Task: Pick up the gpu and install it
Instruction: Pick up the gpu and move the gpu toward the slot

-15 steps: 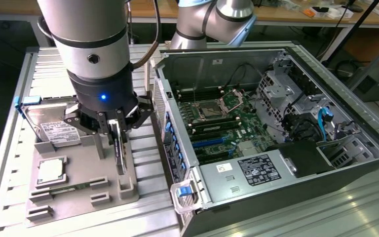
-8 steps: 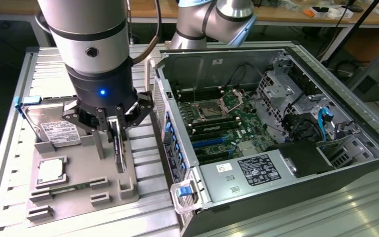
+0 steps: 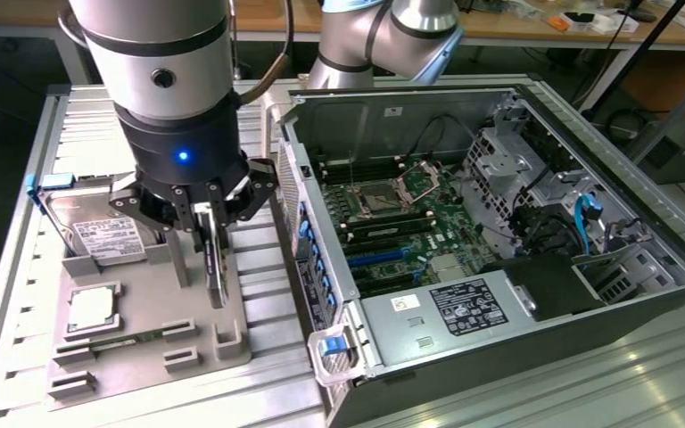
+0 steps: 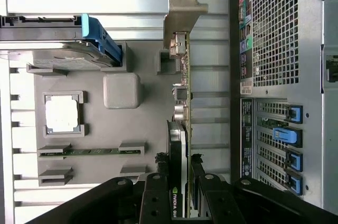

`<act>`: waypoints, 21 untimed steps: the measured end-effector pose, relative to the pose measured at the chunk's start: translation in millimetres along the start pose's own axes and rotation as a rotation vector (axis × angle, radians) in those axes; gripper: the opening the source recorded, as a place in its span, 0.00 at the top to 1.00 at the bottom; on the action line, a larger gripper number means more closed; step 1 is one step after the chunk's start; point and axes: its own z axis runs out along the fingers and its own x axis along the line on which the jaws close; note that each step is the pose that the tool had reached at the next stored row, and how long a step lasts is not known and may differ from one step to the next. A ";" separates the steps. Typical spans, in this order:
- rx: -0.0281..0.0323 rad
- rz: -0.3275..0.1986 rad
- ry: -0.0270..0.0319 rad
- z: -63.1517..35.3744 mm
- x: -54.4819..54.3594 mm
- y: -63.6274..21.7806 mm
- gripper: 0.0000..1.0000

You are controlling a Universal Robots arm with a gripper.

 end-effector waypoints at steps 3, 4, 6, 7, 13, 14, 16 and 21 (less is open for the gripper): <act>-0.0001 0.000 -0.0001 -4.8 -0.2 0.2 0.73; 0.0000 0.000 0.0000 -6.9 -0.3 0.3 0.73; 0.0000 0.000 0.0000 -10.5 -0.4 0.4 0.73; 0.0000 0.000 0.0000 -12.1 -0.5 0.5 0.73; 0.0000 0.000 0.0000 -22.7 -1.0 0.9 0.73; 0.0000 0.000 0.0000 -23.8 -1.0 1.0 0.73; 0.0000 0.000 0.0000 -28.0 -1.2 1.2 0.73; 0.0000 0.000 0.0000 -35.5 -1.5 1.5 0.73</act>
